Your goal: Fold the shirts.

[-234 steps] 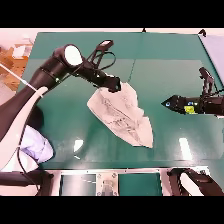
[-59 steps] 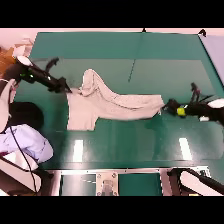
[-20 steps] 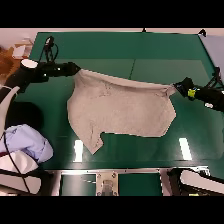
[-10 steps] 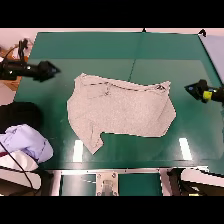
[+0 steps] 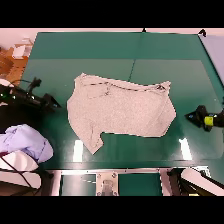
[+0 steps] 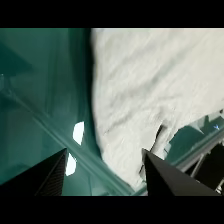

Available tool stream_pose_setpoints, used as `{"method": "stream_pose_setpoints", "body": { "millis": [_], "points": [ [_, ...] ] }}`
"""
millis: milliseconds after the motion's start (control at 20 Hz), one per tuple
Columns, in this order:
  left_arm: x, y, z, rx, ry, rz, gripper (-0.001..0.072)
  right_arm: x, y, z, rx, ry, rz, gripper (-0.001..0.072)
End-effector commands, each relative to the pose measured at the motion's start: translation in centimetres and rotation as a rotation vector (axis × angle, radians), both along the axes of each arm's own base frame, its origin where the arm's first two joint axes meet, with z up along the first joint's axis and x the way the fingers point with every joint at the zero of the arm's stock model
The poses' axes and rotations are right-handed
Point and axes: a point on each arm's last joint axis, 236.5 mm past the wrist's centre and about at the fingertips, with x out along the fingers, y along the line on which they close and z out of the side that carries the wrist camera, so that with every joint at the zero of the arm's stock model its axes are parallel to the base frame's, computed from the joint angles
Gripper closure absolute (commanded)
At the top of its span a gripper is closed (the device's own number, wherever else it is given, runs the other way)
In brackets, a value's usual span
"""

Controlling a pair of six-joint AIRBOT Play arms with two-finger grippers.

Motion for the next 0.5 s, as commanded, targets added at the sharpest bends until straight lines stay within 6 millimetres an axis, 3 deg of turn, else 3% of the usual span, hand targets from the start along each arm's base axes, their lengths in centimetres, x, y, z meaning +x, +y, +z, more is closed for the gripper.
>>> {"method": "stream_pose_setpoints", "body": {
  "millis": [0,250,450],
  "points": [
    [-3.2,-0.7,-2.2,-0.012,0.096,0.0,0.0157,-3.7,2.4,-3.2,0.043,0.124,-0.033,0.0539],
    [-5.0,-2.0,-4.3,-0.008,0.123,-0.005,0.0158,-2.4,4.9,-5.0,0.065,0.058,-0.04,0.0542],
    [-5.1,-3.9,-4.7,0.011,0.103,-0.068,0.0158,-0.7,6.7,-5.8,0.104,0.036,-0.023,0.0561]
  ]
}}
